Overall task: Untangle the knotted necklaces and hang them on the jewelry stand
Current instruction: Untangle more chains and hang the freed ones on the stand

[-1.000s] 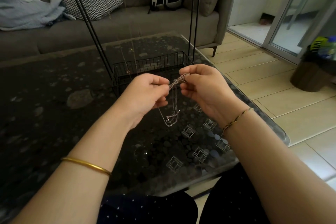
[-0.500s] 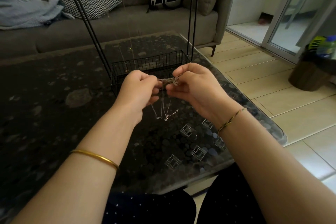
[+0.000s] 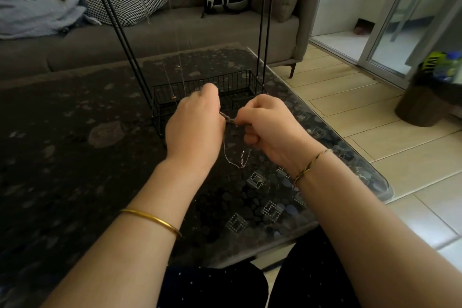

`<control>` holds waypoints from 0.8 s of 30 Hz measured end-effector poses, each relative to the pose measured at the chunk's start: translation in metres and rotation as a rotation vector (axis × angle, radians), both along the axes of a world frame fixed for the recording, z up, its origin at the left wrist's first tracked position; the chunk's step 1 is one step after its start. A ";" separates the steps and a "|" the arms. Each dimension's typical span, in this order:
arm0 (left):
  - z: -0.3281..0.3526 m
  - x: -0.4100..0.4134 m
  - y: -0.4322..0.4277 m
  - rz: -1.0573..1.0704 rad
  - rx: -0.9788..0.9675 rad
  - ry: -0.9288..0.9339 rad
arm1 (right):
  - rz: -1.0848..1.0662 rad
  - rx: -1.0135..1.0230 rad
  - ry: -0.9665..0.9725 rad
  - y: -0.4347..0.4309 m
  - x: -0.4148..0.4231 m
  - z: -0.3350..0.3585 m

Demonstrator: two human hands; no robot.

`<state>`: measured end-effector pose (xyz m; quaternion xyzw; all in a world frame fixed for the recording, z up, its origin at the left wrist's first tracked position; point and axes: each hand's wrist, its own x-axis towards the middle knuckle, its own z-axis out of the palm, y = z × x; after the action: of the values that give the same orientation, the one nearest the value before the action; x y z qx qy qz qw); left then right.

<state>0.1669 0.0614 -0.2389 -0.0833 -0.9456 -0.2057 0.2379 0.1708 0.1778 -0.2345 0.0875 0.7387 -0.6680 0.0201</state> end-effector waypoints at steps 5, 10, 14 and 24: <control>0.002 0.000 0.001 0.006 0.092 0.014 | 0.091 0.234 0.044 0.005 0.005 0.003; 0.001 -0.005 0.001 0.047 0.655 -0.252 | 0.086 0.431 0.179 0.006 0.006 0.003; -0.001 -0.002 -0.004 0.047 0.390 -0.250 | 0.027 0.484 0.209 0.005 0.003 0.000; -0.006 -0.005 -0.013 0.180 0.019 -0.162 | 0.026 0.470 0.100 0.013 0.007 0.006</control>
<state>0.1615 0.0488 -0.2447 0.0211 -0.9633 -0.1987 0.1792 0.1779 0.1909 -0.2283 0.0472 0.8749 -0.4811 -0.0287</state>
